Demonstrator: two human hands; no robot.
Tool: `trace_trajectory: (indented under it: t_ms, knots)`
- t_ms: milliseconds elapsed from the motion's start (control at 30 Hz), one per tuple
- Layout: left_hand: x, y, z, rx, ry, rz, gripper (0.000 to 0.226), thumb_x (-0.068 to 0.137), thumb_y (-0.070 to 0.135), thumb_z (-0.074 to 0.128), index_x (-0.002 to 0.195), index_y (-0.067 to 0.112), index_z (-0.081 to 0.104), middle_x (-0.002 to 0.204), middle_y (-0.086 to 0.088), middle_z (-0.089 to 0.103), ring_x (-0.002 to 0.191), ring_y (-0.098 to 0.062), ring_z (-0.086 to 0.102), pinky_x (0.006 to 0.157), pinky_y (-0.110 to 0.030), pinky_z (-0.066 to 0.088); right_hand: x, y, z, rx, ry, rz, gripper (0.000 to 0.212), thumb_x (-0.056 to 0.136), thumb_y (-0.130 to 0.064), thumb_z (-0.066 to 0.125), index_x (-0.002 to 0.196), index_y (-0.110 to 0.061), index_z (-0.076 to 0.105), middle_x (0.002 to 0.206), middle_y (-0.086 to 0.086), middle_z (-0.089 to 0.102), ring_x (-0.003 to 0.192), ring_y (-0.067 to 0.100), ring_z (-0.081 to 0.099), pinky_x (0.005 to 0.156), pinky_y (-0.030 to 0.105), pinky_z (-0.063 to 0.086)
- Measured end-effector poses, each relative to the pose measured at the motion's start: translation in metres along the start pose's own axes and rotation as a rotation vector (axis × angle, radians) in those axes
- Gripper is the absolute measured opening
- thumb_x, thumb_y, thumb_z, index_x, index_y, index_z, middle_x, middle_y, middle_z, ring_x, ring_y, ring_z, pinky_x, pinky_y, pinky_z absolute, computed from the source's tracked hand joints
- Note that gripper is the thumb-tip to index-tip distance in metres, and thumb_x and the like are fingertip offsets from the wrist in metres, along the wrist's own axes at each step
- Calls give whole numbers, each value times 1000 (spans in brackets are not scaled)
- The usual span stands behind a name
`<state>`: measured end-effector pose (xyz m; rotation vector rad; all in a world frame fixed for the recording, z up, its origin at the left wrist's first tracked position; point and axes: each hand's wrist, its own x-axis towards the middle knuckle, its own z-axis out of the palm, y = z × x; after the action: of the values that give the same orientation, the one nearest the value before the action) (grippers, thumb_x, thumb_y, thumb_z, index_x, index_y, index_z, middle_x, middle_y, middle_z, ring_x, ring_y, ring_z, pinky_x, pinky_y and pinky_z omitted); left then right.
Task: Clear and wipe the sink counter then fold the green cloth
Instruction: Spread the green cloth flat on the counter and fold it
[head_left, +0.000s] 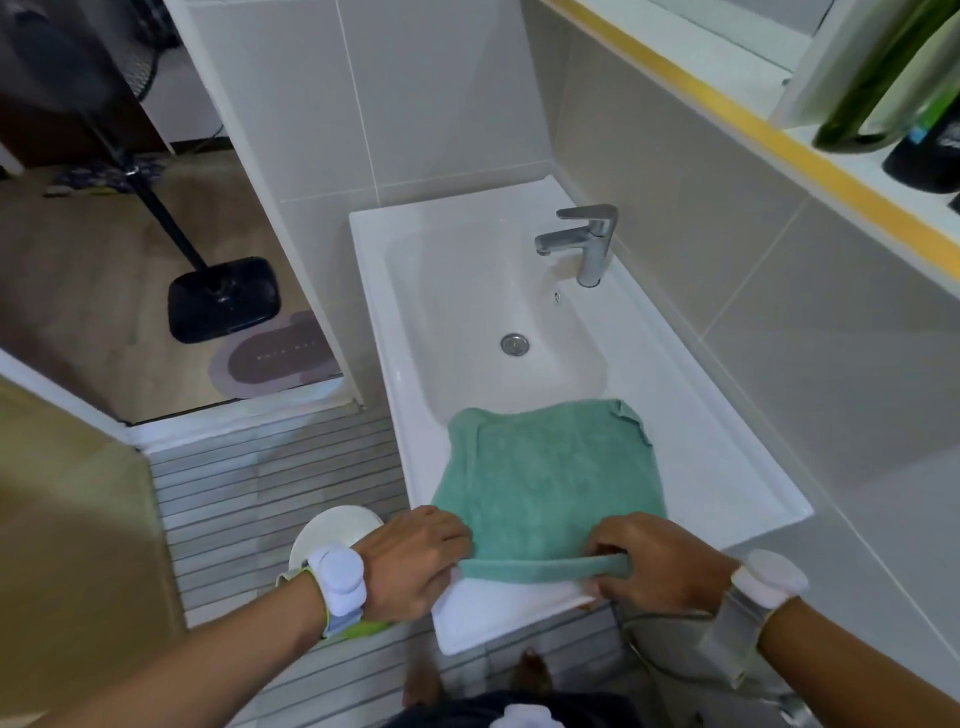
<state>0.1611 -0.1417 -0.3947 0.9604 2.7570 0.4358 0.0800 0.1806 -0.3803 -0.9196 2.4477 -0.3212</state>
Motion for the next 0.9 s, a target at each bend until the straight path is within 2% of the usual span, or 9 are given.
trace_trajectory:
  t_ms: [100, 200, 300, 400, 467, 600, 767, 900]
  knots:
    - [-1, 3, -4, -46, -53, -38, 9, 92, 23, 46, 98, 21, 52, 90, -3, 61, 81, -27, 56, 78, -34, 45, -6, -2, -4, 34, -36, -12, 45, 72, -62, 57, 92, -23, 66, 83, -7, 69, 74, 6, 64, 68, 28, 51]
    - [3, 4, -13, -142, -142, -117, 7, 96, 30, 42, 99, 25, 47, 87, -6, 63, 79, -29, 57, 69, -36, 46, -8, -1, -12, 100, -100, 12, 34, 74, -51, 60, 81, -18, 62, 66, -2, 62, 60, 9, 59, 58, 32, 46]
    - [11, 4, -27, -219, -192, -200, 8, 95, 27, 46, 94, 22, 51, 82, -9, 64, 73, -29, 57, 62, -33, 43, -5, 1, -16, 167, -134, 37, 24, 73, -37, 60, 71, -15, 54, 58, -2, 53, 53, 6, 49, 53, 31, 39]
    - [29, -4, -41, -340, -200, -274, 9, 94, 23, 54, 94, 18, 62, 81, -5, 66, 69, -17, 56, 61, -24, 43, 5, 13, -20, 232, -98, 58, 18, 74, -36, 55, 69, -19, 53, 62, -5, 54, 60, 7, 54, 59, 32, 42]
    - [50, -19, -51, -408, -141, -352, 8, 92, 22, 62, 93, 17, 67, 80, -1, 67, 69, -13, 57, 61, -17, 42, 15, 27, -29, 275, 13, 71, 16, 74, -38, 49, 70, -24, 53, 65, -7, 56, 66, 8, 57, 66, 35, 46]
    - [88, -55, -68, -388, 44, -481, 7, 85, 24, 73, 88, 18, 71, 68, 9, 61, 61, -7, 53, 60, -18, 41, 37, 40, -55, 308, 225, 177, 7, 74, -31, 50, 69, -31, 55, 66, -10, 61, 65, 11, 60, 66, 35, 50]
    - [119, -94, -67, -316, 46, -553, 10, 79, 30, 76, 84, 23, 71, 81, -3, 70, 76, -21, 64, 72, -36, 55, 65, 52, -71, 310, 288, 297, 6, 79, -29, 56, 77, -32, 59, 72, -12, 68, 65, 10, 65, 59, 33, 53]
    - [127, -104, -60, -278, 24, -618, 16, 77, 33, 78, 87, 21, 72, 82, 1, 64, 80, -22, 63, 76, -35, 55, 78, 61, -69, 246, 286, 372, 4, 84, -34, 58, 80, -32, 59, 75, -13, 66, 68, 11, 63, 59, 28, 48]
